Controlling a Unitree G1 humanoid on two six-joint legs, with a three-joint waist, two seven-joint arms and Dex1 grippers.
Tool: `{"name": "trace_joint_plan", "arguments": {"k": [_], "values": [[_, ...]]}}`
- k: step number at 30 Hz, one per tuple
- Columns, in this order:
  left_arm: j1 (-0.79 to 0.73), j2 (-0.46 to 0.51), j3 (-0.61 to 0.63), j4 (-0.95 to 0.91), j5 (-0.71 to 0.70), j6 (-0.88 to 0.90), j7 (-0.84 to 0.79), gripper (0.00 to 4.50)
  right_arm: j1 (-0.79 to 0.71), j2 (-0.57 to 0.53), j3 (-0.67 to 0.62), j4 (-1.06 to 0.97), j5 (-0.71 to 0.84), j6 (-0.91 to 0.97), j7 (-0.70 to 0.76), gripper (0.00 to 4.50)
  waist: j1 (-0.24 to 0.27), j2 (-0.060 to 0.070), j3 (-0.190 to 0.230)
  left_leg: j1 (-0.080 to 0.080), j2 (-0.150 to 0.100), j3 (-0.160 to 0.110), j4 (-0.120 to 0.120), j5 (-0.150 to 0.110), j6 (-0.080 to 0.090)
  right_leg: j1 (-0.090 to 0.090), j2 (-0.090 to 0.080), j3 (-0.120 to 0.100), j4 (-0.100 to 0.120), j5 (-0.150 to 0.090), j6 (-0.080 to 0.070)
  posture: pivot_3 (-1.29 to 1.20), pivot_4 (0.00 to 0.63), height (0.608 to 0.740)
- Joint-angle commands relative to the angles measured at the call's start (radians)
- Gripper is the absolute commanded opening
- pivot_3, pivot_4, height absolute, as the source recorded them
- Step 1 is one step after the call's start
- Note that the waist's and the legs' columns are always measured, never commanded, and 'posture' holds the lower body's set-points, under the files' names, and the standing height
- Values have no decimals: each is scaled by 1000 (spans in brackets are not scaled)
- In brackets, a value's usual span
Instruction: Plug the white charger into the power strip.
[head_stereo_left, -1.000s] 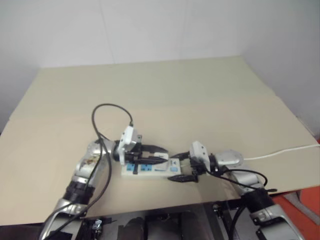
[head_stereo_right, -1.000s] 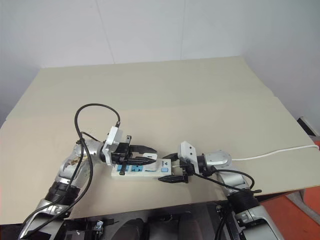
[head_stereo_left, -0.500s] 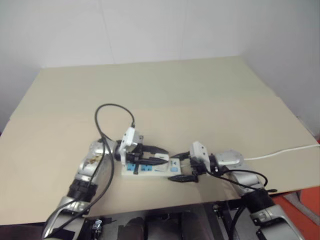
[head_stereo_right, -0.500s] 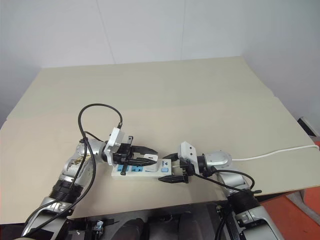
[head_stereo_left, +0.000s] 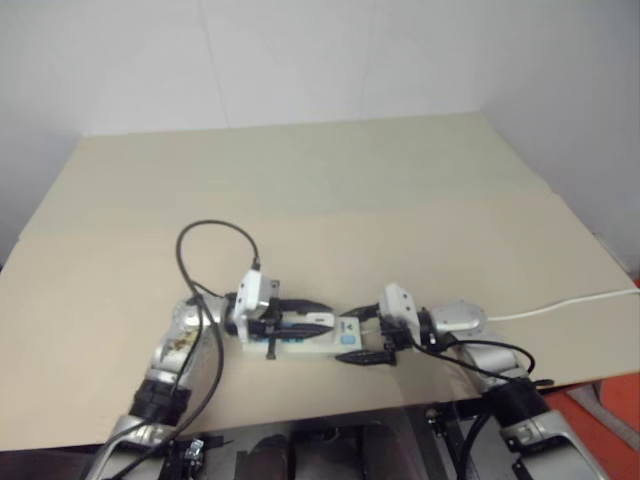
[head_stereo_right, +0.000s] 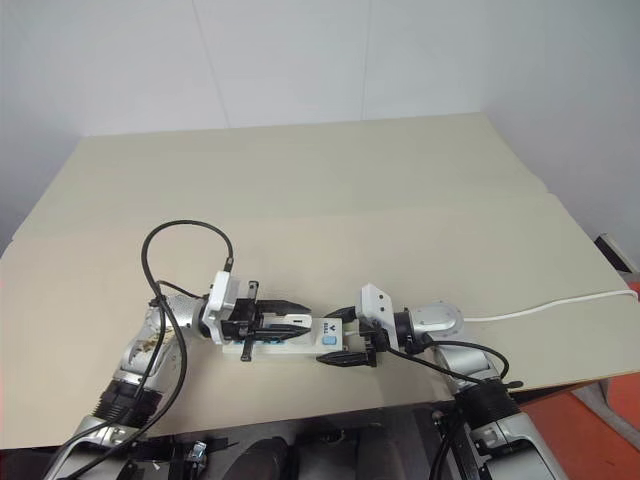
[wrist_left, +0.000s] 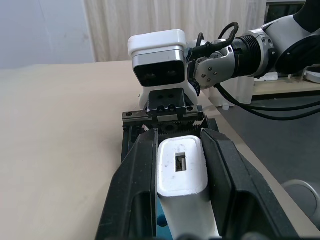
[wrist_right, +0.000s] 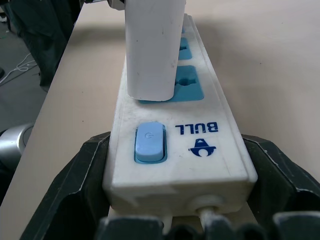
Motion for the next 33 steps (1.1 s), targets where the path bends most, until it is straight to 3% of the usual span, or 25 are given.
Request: {"name": "trace_joint_plan", "arguments": {"k": [1, 21, 31, 33], "values": [[29, 22, -5, 31, 38, -19, 2, 1041, 17, -1, 40, 13, -25, 3, 18, 3437, 0, 0, 0, 0, 0, 0, 0, 0, 0, 0, 0, 0, 0, 0, 0, 0, 150, 740], [30, 40, -12, 55, 13, 7, -22, 1041, 15, -1, 42, 16, -20, 6, 19, 3437, -2, 1, -2, 5, 0, 1, -6, 0, 0, 2, 0, 0, -1, 0, 0, 0, 150, 740], [31, 36, 7, 15, -31, 36, -47, 4285, 6, 1, 44, 29, -16, 16, 28, 3437, -1, 1, -2, 5, 0, 1, -12, 0, 0, 1, 0, 1, -4, 0, 0, 0, 150, 740], [32, 43, 15, -2, -47, 50, -57, 4432, 5, 1, 43, 30, -16, 17, 28, 3437, -1, 1, -2, 5, 0, 1, -12, 0, 0, 0, 0, 1, -4, 0, 0, 0, 150, 740]]}}
